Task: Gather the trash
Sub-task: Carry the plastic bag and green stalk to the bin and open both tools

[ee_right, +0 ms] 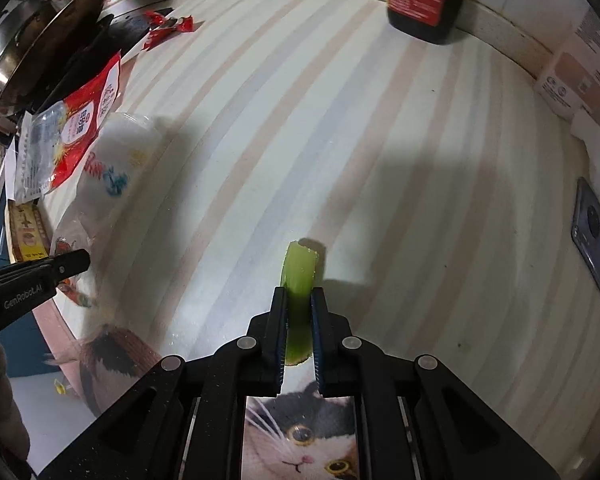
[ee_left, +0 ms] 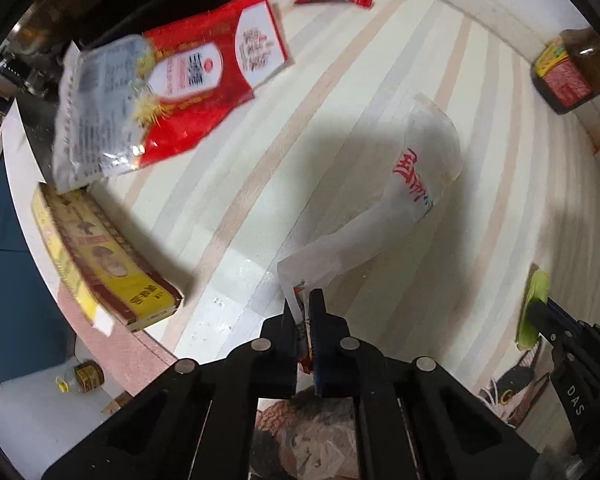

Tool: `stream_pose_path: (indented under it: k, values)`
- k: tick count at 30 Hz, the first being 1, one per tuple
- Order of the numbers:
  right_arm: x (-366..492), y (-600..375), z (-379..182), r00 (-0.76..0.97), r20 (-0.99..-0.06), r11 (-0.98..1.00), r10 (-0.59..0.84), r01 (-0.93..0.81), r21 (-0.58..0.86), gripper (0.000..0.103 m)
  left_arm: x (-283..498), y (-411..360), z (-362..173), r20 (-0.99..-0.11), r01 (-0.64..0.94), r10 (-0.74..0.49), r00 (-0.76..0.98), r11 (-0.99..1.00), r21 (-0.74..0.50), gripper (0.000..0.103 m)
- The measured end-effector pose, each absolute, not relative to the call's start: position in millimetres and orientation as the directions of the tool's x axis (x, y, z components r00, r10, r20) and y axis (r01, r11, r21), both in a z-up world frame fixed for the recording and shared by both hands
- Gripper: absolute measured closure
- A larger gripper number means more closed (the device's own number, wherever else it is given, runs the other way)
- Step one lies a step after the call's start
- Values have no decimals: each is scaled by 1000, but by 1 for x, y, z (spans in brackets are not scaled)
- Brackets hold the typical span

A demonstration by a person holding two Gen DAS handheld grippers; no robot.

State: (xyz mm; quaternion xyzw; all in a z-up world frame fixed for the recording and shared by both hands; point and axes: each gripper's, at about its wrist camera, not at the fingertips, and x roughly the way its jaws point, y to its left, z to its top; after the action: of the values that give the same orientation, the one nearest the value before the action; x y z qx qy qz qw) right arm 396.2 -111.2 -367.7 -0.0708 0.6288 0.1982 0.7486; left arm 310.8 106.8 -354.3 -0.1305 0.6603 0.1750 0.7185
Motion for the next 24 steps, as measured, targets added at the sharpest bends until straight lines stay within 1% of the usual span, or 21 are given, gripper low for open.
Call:
stream_pose_path:
  k: [5, 9, 12, 16, 21, 24]
  values:
    - [388, -100, -342, 155, -957, 902, 243, -399, 165, 93, 296, 111, -314, -986, -451, 88, 143, 893, 15, 102]
    - [375, -84, -304, 195, -935, 877, 296, -443, 186, 93, 273, 125, -271, -970, -485, 97, 224, 874, -25, 102]
    - [360, -72, -277, 216, -915, 854, 342, -478, 206, 93, 241, 151, -247, -955, -526, 118, 270, 849, -43, 102]
    - [344, -30, -251, 219, -889, 810, 402, -537, 234, 93, 201, 181, -222, -939, -591, 171, 300, 805, -42, 102]
    - [308, 28, -231, 177, -865, 730, 469, -629, 267, 93, 140, 230, -197, -918, -696, 253, 305, 717, -34, 102]
    - [272, 70, -224, 132, -856, 664, 500, -693, 281, 93, 95, 261, -194, -914, -762, 287, 287, 647, -36, 102]
